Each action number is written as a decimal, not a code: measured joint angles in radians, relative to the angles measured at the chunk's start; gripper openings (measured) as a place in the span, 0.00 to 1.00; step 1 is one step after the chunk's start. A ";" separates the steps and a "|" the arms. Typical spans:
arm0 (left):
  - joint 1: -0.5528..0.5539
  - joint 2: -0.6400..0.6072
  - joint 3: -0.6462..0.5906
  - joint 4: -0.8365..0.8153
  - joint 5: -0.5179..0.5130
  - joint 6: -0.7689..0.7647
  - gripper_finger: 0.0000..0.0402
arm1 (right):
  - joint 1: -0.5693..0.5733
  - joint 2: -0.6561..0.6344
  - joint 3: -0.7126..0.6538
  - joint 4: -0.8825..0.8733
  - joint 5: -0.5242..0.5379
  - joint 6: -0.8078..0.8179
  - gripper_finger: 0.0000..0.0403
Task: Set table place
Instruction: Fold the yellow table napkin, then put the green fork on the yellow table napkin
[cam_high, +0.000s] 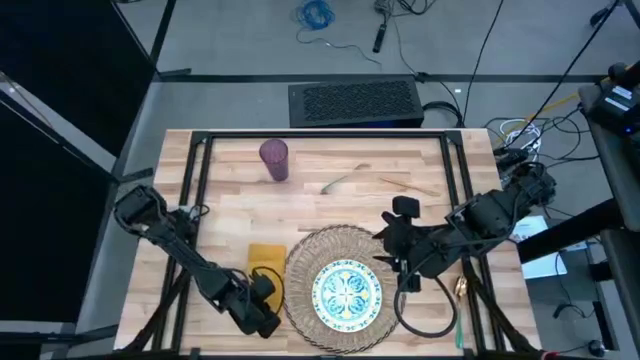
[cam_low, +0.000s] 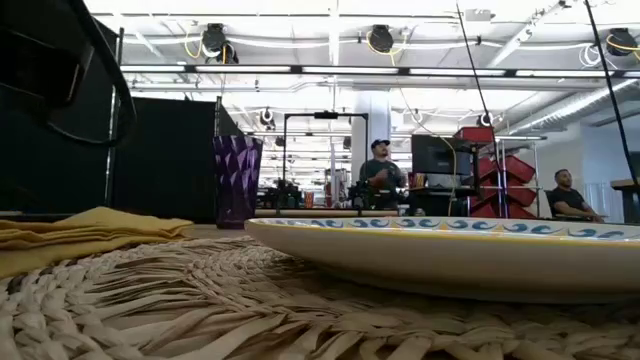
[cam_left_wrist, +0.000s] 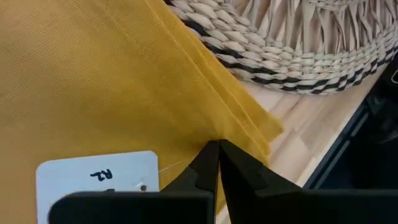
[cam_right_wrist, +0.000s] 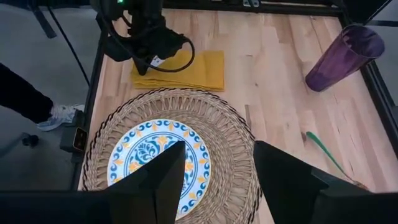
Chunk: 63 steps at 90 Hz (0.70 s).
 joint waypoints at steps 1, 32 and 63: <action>0.000 0.000 0.000 0.001 0.000 0.000 0.00 | 0.000 0.000 0.000 0.000 0.000 0.000 0.44; 0.006 -0.111 0.039 -0.057 0.013 0.083 0.00 | 0.000 0.000 0.000 -0.004 -0.001 0.008 0.44; 0.008 -0.326 0.079 -0.274 -0.192 0.258 0.00 | -0.023 0.000 0.000 -0.007 0.009 -0.050 0.44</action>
